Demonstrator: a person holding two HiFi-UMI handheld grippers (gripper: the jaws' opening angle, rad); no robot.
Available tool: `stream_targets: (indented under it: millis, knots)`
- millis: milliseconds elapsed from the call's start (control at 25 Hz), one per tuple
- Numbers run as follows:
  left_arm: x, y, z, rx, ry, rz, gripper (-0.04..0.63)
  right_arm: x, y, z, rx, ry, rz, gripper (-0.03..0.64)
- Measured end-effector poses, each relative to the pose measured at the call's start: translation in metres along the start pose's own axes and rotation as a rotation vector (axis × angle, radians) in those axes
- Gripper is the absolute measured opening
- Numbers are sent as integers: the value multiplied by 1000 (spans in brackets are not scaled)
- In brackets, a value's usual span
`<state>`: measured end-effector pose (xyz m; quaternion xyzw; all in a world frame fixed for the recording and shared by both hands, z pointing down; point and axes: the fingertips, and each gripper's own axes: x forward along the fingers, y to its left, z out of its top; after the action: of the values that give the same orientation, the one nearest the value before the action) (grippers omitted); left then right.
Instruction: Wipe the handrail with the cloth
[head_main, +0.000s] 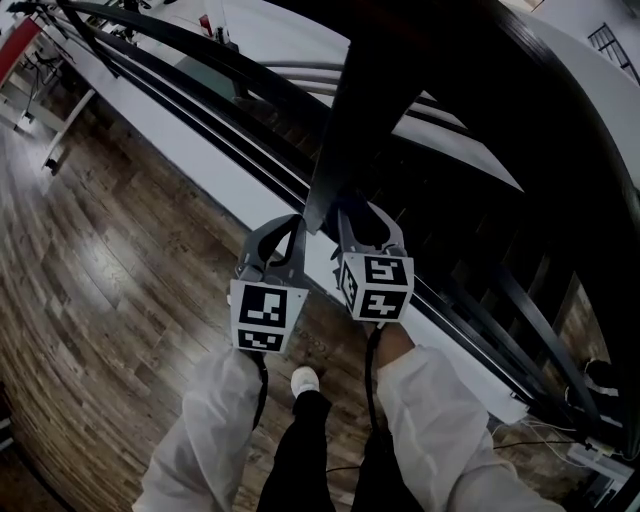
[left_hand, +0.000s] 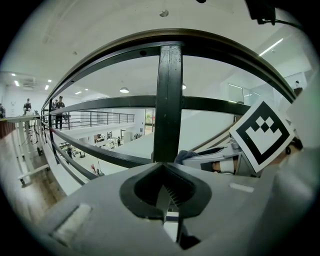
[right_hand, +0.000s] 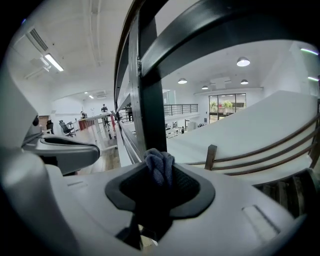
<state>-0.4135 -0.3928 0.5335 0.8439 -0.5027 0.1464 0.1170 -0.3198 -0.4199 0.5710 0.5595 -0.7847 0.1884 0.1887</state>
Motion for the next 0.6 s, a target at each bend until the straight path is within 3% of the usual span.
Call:
stream_targets:
  millis: [600]
  knots:
    - [-2, -60, -1, 32, 26, -45, 0, -45, -37, -20, 7, -5, -22, 129]
